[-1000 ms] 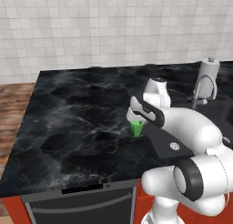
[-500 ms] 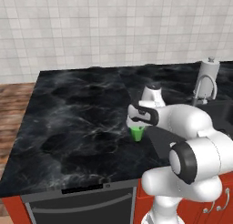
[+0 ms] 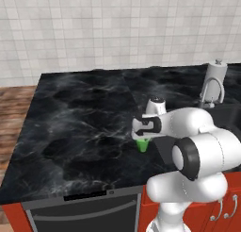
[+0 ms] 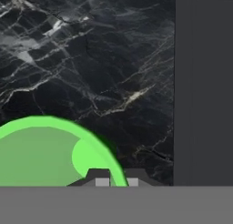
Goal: Pick the cup and bowl from the counter and place them on the counter next to the sink.
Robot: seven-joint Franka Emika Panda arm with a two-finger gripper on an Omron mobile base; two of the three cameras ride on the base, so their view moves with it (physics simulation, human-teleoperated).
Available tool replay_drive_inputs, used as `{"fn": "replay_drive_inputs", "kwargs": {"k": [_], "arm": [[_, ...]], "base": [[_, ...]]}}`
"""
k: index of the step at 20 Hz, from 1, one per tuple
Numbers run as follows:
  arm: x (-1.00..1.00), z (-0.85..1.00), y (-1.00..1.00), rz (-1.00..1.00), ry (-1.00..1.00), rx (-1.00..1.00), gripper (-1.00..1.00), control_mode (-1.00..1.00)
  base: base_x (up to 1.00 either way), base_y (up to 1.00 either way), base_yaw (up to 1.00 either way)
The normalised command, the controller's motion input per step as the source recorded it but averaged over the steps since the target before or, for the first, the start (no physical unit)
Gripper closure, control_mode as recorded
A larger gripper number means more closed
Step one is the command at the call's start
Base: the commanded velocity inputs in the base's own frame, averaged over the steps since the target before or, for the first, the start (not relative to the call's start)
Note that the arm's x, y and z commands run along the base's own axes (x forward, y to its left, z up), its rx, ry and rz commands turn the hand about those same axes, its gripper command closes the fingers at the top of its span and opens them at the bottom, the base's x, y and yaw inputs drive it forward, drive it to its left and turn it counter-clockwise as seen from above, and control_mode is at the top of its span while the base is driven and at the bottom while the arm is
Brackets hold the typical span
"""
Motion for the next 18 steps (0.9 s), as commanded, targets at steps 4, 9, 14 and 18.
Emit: {"fn": "replay_drive_inputs", "kwargs": {"k": [4,9,14,18], "arm": [[0.0,-0.38,-0.11,0.0,0.0,-0.01,1.0,-1.0],[0.0,-0.07,-0.04,0.0,0.0,0.0,1.0,-1.0],[0.0,0.0,0.0,0.0,0.0,0.0,-1.0,-1.0],[-0.06,0.01,0.0,0.0,0.0,0.0,-1.0,-1.0]], "base": [[0.0,0.0,0.0],[0.0,0.0,0.0],[0.0,0.0,0.0],[0.0,0.0,0.0]]}}
